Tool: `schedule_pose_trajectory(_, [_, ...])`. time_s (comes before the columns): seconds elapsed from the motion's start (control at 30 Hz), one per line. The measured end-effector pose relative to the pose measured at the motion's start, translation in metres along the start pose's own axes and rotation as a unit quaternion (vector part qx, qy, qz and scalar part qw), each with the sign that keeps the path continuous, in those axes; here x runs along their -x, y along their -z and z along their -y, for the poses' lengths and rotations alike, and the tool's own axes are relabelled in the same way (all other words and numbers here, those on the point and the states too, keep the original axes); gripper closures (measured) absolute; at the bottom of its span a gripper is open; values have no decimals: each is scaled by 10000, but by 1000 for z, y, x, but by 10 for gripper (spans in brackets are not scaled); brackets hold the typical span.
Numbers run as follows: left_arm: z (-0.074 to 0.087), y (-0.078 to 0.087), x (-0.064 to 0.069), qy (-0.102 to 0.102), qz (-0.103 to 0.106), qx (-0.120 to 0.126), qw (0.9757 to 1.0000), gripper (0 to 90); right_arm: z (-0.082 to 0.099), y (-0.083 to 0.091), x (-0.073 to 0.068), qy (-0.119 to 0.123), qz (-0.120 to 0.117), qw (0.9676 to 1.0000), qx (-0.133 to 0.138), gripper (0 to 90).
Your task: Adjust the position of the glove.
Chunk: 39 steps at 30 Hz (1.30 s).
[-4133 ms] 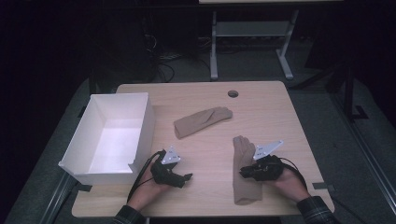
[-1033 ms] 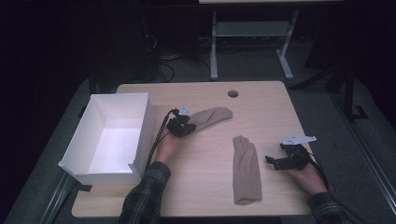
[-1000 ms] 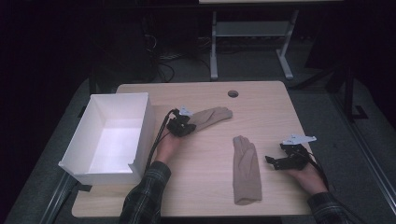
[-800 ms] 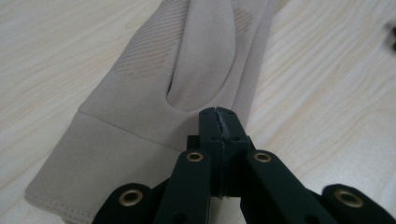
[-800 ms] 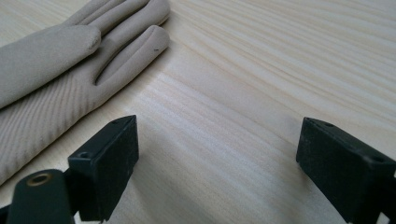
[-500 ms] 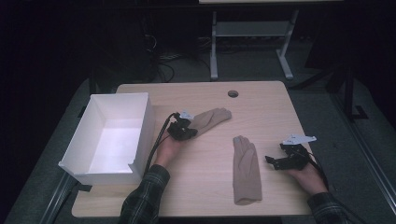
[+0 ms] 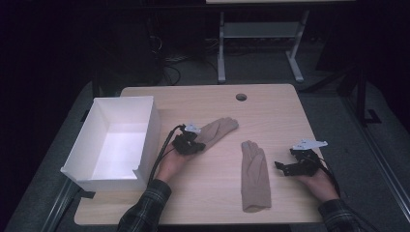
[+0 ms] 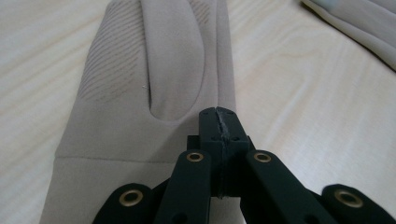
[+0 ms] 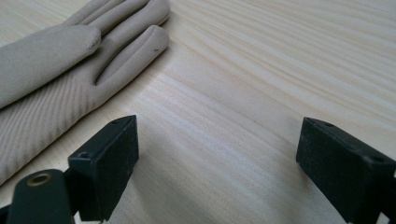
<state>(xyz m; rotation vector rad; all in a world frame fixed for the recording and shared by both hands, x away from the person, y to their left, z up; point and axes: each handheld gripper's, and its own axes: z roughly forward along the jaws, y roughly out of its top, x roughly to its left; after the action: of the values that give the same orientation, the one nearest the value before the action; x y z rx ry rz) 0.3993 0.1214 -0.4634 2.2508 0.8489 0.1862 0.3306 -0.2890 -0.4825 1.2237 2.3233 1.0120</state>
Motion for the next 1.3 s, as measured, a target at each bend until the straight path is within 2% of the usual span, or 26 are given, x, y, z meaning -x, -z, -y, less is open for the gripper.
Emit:
schedule_pose_trajectory(0.27, [13,10,14,23,232,-31,9997,900,0,0,0,0,0,10000,-2,123])
schedule_pose_trajectory(0.3, [14,11,16,-40,245,-75,9997,900,0,0,0,-3,2,10000,-2,123])
schedule_pose_trajectory(0.47, [21,16,28,-32,348,-109,9993,900,0,0,0,-2,0,10000,-3,123])
schedule_pose_trajectory(0.5, [22,18,30,-99,357,-144,9992,900,0,0,0,-1,1,10000,-1,123])
schedule_pose_trajectory(0.57, [25,19,35,-58,411,-125,9991,900,0,0,0,-3,1,10000,-1,124])
schedule_pose_trajectory(0.6, [27,22,38,-145,426,-176,9988,900,0,0,0,-3,0,10000,-2,124])
schedule_pose_trajectory(0.63, [28,22,39,-139,452,-179,9987,900,0,0,0,-5,0,10000,-3,124])
schedule_pose_trajectory(0.87, [37,29,52,-121,470,-194,9986,899,0,0,0,-7,0,10000,-2,124])
schedule_pose_trajectory(1.0, [34,31,55,-115,461,-156,9987,898,0,0,0,-5,-1,10000,-1,124])
schedule_pose_trajectory(1.07, [30,33,57,-158,426,-91,9989,895,0,0,0,-7,-1,10000,-2,124])
schedule_pose_trajectory(1.13, [24,36,53,-223,280,-42,9993,892,0,0,0,-6,-3,10000,0,124])
schedule_pose_trajectory(1.23, [18,37,44,-115,82,42,9999,895,0,0,0,-6,-2,10000,-2,124])
schedule_pose_trajectory(1.3, [14,34,34,-68,-168,33,9998,896,0,0,0,-7,-3,10000,0,124])
